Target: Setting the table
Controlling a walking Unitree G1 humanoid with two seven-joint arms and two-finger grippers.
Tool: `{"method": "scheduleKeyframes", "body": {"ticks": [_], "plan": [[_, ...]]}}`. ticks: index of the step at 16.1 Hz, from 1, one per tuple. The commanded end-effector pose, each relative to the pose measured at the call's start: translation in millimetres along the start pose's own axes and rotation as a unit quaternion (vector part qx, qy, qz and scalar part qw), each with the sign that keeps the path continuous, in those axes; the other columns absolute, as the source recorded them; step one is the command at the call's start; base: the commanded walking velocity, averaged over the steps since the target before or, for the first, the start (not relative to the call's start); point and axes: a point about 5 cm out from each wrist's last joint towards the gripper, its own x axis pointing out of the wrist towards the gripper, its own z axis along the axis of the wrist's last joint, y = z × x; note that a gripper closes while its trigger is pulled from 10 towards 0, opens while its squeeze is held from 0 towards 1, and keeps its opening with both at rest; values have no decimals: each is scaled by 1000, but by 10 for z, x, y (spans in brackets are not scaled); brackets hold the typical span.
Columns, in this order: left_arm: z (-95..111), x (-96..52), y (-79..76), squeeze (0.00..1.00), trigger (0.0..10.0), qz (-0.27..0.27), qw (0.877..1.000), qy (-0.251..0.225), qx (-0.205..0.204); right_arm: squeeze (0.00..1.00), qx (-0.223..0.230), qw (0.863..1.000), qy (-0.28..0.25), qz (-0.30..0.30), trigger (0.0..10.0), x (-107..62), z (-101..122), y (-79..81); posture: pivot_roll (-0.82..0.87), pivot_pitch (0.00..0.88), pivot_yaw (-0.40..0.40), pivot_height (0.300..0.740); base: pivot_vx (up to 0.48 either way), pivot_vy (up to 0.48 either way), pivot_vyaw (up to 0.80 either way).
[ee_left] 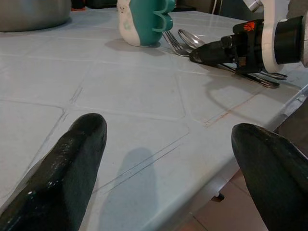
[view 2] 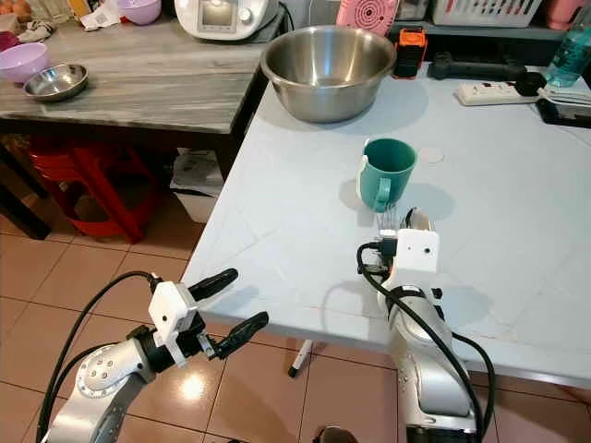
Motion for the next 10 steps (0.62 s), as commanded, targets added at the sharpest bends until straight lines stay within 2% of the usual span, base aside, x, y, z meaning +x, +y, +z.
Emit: {"method": "scheduleKeyframes", "body": {"ticks": [1, 4, 5, 7, 10], "plan": [[-5, -27, 26, 0, 10000, 9, 1000, 2, 1, 0, 5, 996, 83, -12, 0, -25, -322, -40, -222, 159, 64, 740, 0, 0, 0], [6, -11, 56, 0, 10000, 19, 1000, -1, 0, 0, 30, 996, 80, -12, 0, -19, -293, -23, -222, 158, 59, 740, 0, 0, 0], [15, -10, 81, 0, 10000, 30, 1000, -4, 4, 0, 61, 996, 66, -11, 0, -15, -223, 4, -222, 157, 57, 740, 0, 0, 0], [59, -4, 217, 0, 10000, 86, 996, -14, 23, 0, 96, 995, 8, -15, 0, -19, -12, 31, -222, 155, 56, 740, 0, 0, 0], [110, 15, 335, 0, 10000, 144, 989, -28, 21, 0, 121, 992, -35, -15, 0, -61, 150, 72, -223, 152, 55, 740, 0, 0, 0]]}}
